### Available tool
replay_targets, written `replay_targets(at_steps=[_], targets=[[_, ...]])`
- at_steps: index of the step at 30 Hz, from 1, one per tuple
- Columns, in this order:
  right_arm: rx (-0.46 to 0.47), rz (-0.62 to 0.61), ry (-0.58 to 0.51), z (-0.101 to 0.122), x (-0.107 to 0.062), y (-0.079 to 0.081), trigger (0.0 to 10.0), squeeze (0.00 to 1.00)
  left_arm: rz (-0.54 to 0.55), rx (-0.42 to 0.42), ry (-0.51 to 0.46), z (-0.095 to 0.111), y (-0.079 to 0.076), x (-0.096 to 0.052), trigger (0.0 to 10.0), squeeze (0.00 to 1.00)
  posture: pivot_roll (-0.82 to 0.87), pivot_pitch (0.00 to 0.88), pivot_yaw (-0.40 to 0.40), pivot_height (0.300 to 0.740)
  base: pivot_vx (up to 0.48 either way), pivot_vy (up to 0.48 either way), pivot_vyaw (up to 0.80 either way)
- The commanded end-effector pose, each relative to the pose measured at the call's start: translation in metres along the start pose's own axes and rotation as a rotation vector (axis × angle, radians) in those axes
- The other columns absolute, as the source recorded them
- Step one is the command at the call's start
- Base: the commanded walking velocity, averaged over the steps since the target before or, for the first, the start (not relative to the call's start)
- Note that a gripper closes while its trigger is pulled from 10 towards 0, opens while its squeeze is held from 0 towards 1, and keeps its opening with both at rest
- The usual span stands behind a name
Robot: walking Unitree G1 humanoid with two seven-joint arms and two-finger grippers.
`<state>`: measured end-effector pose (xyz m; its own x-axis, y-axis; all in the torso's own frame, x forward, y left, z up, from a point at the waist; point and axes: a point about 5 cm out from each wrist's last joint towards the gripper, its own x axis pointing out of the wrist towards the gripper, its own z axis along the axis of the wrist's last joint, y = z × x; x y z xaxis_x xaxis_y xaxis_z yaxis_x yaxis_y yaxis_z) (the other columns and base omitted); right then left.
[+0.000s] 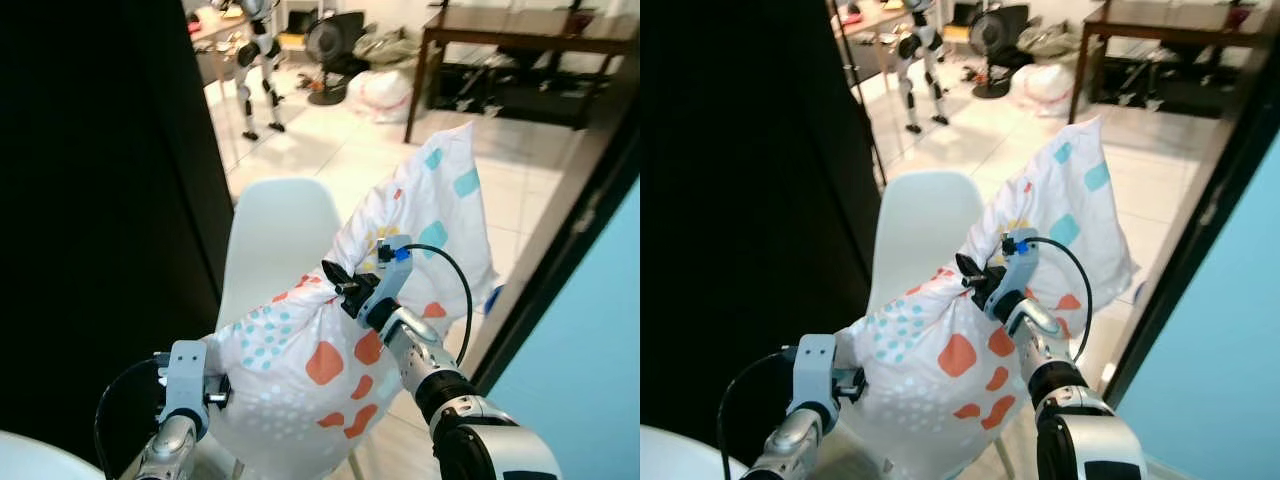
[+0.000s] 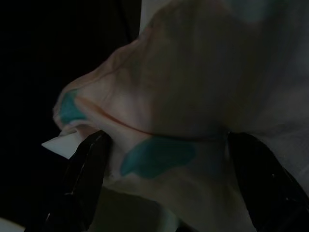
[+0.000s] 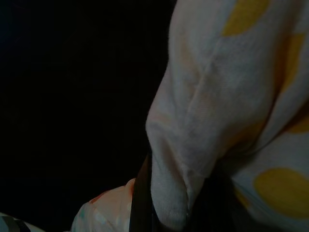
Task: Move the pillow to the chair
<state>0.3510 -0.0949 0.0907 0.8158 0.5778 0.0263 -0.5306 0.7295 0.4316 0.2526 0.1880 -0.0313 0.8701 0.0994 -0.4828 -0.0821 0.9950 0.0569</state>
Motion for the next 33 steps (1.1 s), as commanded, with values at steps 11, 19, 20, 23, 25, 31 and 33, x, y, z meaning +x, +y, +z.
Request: replay_targets(at_steps=[11,19,20,23,25,31,33], targets=[[-0.06,0.094,-0.043,0.013,0.012,0.015,10.0,0.0,0.007,0.01,0.008,0.001,0.005,0.001,10.0,0.0,-0.08,0.023,0.001,0.74,0.116,0.0,0.0],[0.01,0.088,-0.089,0.018,0.014,0.015,10.0,0.0,-0.005,0.013,-0.003,0.003,0.004,0.002,10.0,0.0,-0.08,0.028,0.004,0.74,0.318,0.0,0.0],[0.01,0.088,-0.089,0.018,0.014,0.015,10.0,0.0,-0.005,0.013,-0.003,0.003,0.004,0.002,10.0,0.0,-0.08,0.028,0.004,0.74,0.33,0.0,0.0],[0.072,0.075,-0.132,0.024,0.014,0.013,10.0,0.0,-0.016,0.016,-0.005,0.002,0.001,0.001,10.0,0.0,-0.09,0.034,0.004,0.74,0.347,0.0,0.0],[0.111,0.066,-0.158,0.028,0.014,0.011,10.0,0.0,-0.022,0.016,-0.005,0.002,-0.001,0.001,10.0,0.0,-0.09,0.037,0.004,0.74,0.356,0.0,0.0],[0.121,0.062,-0.165,0.031,0.014,0.01,10.0,0.0,-0.023,0.004,-0.012,0.001,-0.004,0.0,10.0,0.0,-0.09,0.041,-0.002,0.74,0.312,0.0,0.0],[0.117,0.063,-0.161,0.03,0.014,0.01,10.0,0.0,-0.019,-0.004,-0.014,0.001,-0.004,0.0,10.0,0.0,-0.09,0.041,-0.002,0.74,0.12,0.0,0.0]])
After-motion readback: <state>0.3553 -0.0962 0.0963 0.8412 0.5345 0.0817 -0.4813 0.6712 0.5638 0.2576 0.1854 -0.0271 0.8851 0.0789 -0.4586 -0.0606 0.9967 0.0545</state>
